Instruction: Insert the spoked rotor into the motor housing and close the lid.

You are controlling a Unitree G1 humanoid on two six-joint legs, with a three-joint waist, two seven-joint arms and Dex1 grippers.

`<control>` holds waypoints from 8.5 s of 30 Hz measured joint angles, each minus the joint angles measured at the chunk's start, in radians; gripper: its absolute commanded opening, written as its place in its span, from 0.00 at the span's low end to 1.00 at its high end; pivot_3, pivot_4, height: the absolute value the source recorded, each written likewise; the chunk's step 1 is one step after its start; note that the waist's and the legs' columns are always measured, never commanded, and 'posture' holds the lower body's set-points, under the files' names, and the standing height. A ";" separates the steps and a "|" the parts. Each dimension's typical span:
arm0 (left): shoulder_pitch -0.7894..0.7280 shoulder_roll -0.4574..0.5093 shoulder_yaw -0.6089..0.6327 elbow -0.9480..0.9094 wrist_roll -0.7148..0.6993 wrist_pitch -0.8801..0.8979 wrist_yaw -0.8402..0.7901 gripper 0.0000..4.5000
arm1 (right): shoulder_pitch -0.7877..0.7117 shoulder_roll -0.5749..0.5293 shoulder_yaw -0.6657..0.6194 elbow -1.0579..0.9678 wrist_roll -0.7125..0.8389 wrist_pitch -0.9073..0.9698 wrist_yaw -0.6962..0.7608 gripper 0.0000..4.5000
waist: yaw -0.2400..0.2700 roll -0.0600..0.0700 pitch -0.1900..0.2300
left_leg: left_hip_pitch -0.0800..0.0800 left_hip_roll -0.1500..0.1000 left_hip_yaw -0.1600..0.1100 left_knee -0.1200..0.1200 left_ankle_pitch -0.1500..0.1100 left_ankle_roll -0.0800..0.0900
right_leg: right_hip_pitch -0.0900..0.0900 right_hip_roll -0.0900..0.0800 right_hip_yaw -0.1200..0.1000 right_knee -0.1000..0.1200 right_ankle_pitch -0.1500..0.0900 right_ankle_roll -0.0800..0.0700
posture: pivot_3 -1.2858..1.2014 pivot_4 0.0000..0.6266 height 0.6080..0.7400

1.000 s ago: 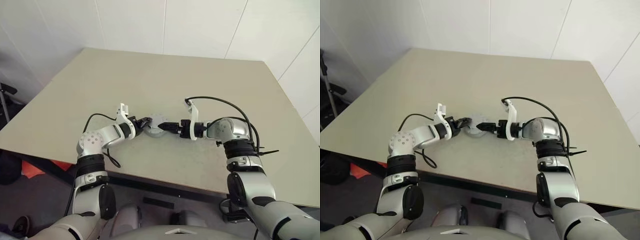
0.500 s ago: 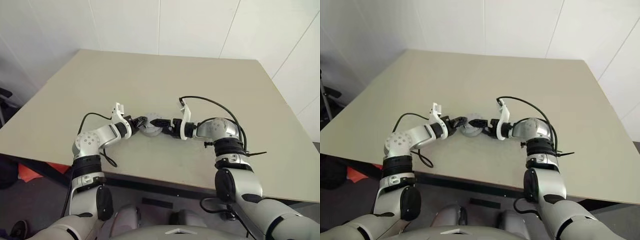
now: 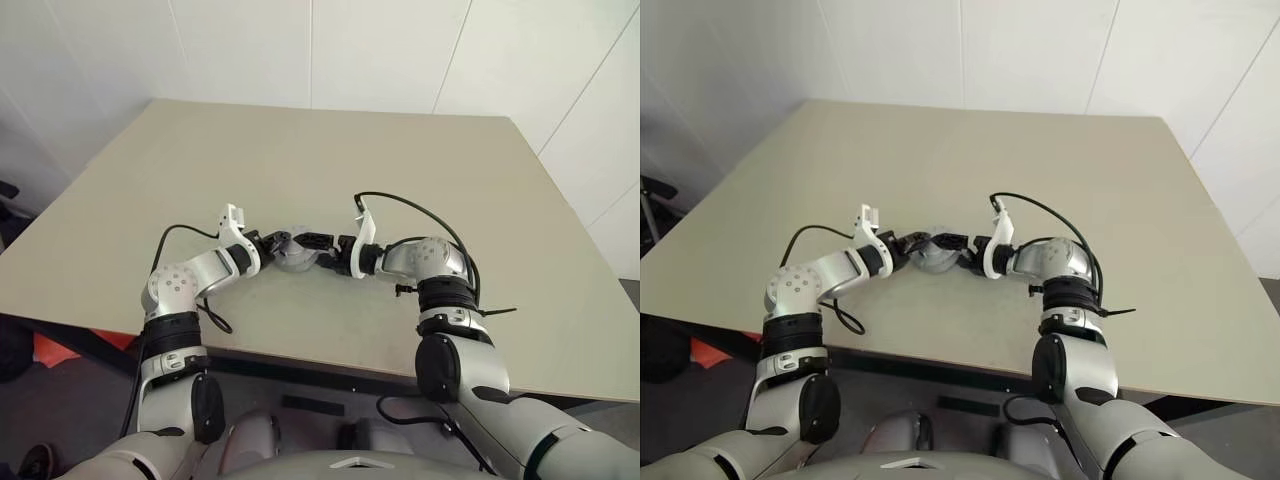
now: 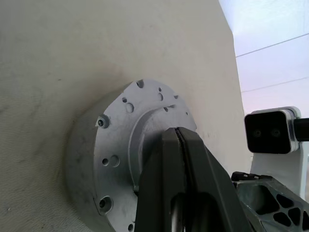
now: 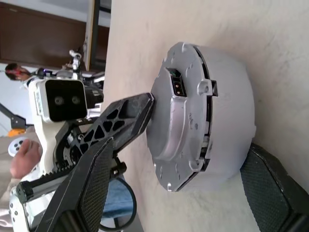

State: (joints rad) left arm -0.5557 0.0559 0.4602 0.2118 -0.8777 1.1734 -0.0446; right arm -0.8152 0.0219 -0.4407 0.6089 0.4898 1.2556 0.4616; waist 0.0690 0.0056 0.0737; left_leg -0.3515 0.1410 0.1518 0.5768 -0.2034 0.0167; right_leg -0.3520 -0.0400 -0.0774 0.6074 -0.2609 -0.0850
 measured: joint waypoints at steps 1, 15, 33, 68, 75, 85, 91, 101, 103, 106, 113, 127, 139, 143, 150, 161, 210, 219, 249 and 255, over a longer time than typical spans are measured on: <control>-0.001 0.005 0.000 0.000 0.001 -0.001 -0.003 0.00 | -0.006 0.006 -0.006 0.000 0.000 -0.002 -0.008 1.00 | 0.000 0.000 0.000 | 0.000 0.000 0.000 0.000 0.000 0.000 | 0.000 0.000 0.000 0.000 0.000 0.000 | 0.52 0.00 1.00; -0.004 0.020 0.001 -0.002 0.003 -0.018 -0.012 0.00 | -0.030 0.031 0.042 0.004 0.007 0.000 -0.012 1.00 | 0.005 0.000 0.000 | -0.002 0.000 0.000 -0.001 0.000 0.000 | -0.001 0.000 -0.001 0.000 -0.001 -0.002 | 0.52 0.00 1.00; -0.003 0.020 -0.001 -0.010 0.008 -0.031 -0.013 0.00 | -0.031 0.033 0.060 0.058 0.002 -0.111 -0.043 0.48 | 0.011 0.000 0.000 | -0.001 0.000 0.000 -0.001 0.000 -0.001 | -0.001 0.000 -0.001 0.000 -0.001 -0.002 | 0.52 0.00 1.00; 0.091 0.017 0.013 -0.096 -0.063 -0.150 -0.123 0.00 | -0.155 0.023 -0.105 0.292 0.111 -0.269 -0.172 0.44 | 0.026 0.000 0.000 | -0.017 0.000 0.000 0.003 0.002 0.003 | -0.016 -0.001 -0.001 0.006 0.002 0.001 | 0.52 0.00 1.00; 0.093 0.018 0.006 -0.096 -0.064 -0.151 -0.122 0.00 | -0.155 0.020 -0.098 0.301 0.116 -0.282 -0.176 0.44 | 0.027 0.000 0.000 | -0.016 0.000 0.000 0.004 0.001 0.002 | -0.015 -0.001 -0.001 0.008 0.002 0.001 | 0.52 0.00 1.00; 0.108 0.019 -0.001 -0.100 -0.073 -0.150 -0.122 0.00 | -0.189 0.014 -0.220 0.383 0.210 -0.323 -0.242 0.44 | 0.029 0.000 0.000 | -0.021 0.000 0.000 0.005 0.002 0.003 | -0.019 -0.001 -0.002 0.009 0.002 0.002 | 0.52 0.00 1.00; 0.111 0.019 -0.010 -0.104 -0.085 -0.151 -0.123 0.00 | -0.207 0.011 -0.241 0.386 0.245 -0.329 -0.256 0.44 | 0.029 0.000 0.000 | -0.022 0.000 0.000 0.006 0.001 0.005 | -0.020 -0.001 -0.002 0.011 0.002 0.002 | 0.52 0.00 1.00; 0.117 -0.004 0.102 -0.099 -0.206 -0.188 -0.087 0.00 | -0.258 0.019 -0.360 0.416 0.374 -0.379 -0.315 0.44 | 0.028 0.000 0.000 | -0.032 0.003 0.000 0.019 -0.002 0.009 | -0.029 -0.001 -0.004 0.017 0.002 0.002 | 0.52 0.00 1.00; 0.127 -0.001 0.127 -0.099 -0.240 -0.191 -0.073 0.00 | -0.262 0.023 -0.373 0.416 0.391 -0.388 -0.327 0.44 | 0.028 0.000 0.000 | -0.033 0.003 0.000 0.021 -0.002 0.009 | -0.028 -0.001 -0.004 0.017 0.002 0.002 | 0.52 0.00 1.00; 0.140 0.008 0.165 -0.096 -0.277 -0.200 -0.049 0.04 | -0.262 0.023 -0.376 0.416 0.415 -0.383 -0.340 0.44 | 0.029 0.000 0.000 | -0.033 0.003 0.000 0.022 -0.002 0.009 | -0.028 -0.002 -0.004 0.017 0.003 0.002 | 0.52 0.00 1.00; 0.145 0.012 0.174 -0.096 -0.309 -0.255 -0.038 0.45 | -0.262 0.022 -0.370 0.415 0.426 -0.365 -0.359 0.44 | 0.030 0.000 0.000 | -0.033 0.003 0.000 0.022 -0.002 0.008 | -0.028 -0.002 -0.004 0.017 0.003 0.003 | 0.52 0.00 1.00; 0.113 -0.027 0.198 0.021 -0.601 -0.204 0.053 0.99 | -0.243 0.047 -0.348 0.280 0.498 -0.204 -0.378 0.44 | 0.032 0.000 0.000 | -0.033 0.003 0.000 0.022 -0.004 0.006 | -0.028 -0.001 -0.003 0.017 0.004 0.004 | 0.52 0.00 1.00; 0.107 -0.029 0.130 0.024 -0.795 -0.173 0.096 0.99 | -0.200 0.075 -0.330 0.218 0.525 -0.156 -0.420 0.44 | 0.034 0.000 0.000 | -0.033 0.003 0.000 0.022 -0.003 0.004 | -0.027 -0.001 -0.003 0.017 0.005 0.006 | 0.52 0.00 1.00; 0.108 -0.018 0.123 0.027 -0.811 -0.200 0.103 0.99 | -0.198 0.073 -0.326 0.217 0.533 -0.152 -0.420 0.44 | 0.034 0.000 0.000 | -0.033 0.003 0.000 0.022 -0.003 0.004 | -0.027 -0.001 -0.003 0.017 0.006 0.007 | 0.52 0.00 1.00; 0.107 -0.015 0.116 0.054 -0.826 -0.245 0.106 0.99 | -0.189 0.072 -0.309 0.201 0.536 -0.124 -0.421 0.44 | 0.034 0.000 0.000 | -0.033 0.002 -0.001 0.022 -0.003 0.004 | -0.026 -0.001 -0.003 0.017 0.006 0.008 | 0.52 0.00 1.00; 0.009 -0.018 0.066 0.207 -0.761 -0.268 0.035 0.99 | -0.185 0.085 -0.301 0.161 0.542 -0.112 -0.422 0.44 | 0.034 0.000 0.000 | -0.033 0.002 -0.001 0.022 -0.002 0.003 | -0.026 -0.001 -0.003 0.017 0.007 0.010 | 0.52 0.00 1.00; 0.000 -0.039 0.077 0.239 -0.597 -0.248 -0.029 0.50 | -0.116 0.053 -0.066 0.055 0.446 -0.219 -0.276 0.99 | 0.036 0.000 0.000 | -0.032 0.002 -0.001 0.022 -0.002 0.003 | -0.025 -0.002 -0.003 0.017 0.007 0.010 | 0.52 0.00 1.00; 0.014 -0.005 0.072 0.215 -0.473 -0.343 -0.042 0.50 | -0.096 0.043 -0.005 0.055 0.350 -0.350 -0.253 0.99 | 0.031 0.000 0.000 | -0.031 0.002 -0.001 0.022 -0.002 0.003 | -0.024 -0.001 -0.003 0.017 0.007 0.010 | 0.52 0.00 1.00; 0.088 0.100 0.263 0.273 -0.297 -0.642 0.016 0.69 | -0.073 0.021 -0.028 0.046 0.339 -0.350 -0.270 1.00 | 0.033 -0.002 0.000 | -0.024 0.002 -0.002 0.022 -0.002 0.003 | -0.016 -0.002 -0.003 0.016 0.007 0.010 | 0.52 0.00 1.00; 0.072 0.113 0.277 0.273 -0.317 -0.615 0.015 0.95 | -0.076 0.027 -0.028 0.051 0.338 -0.353 -0.270 1.00 | 0.031 -0.002 0.000 | -0.019 0.002 -0.002 0.022 -0.001 0.001 | -0.013 -0.002 -0.003 0.017 0.007 0.009 | 0.52 0.00 1.00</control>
State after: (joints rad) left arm -0.4837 0.1685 0.7375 0.4844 -1.1946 0.5582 -0.0297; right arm -0.8912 0.0489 -0.4682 0.6599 0.8280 0.9029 0.1913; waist 0.1002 0.0040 0.0736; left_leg -0.3704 0.1432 0.1501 0.5986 -0.2042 0.0173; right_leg -0.3646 -0.0415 -0.0801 0.6245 -0.2539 -0.0758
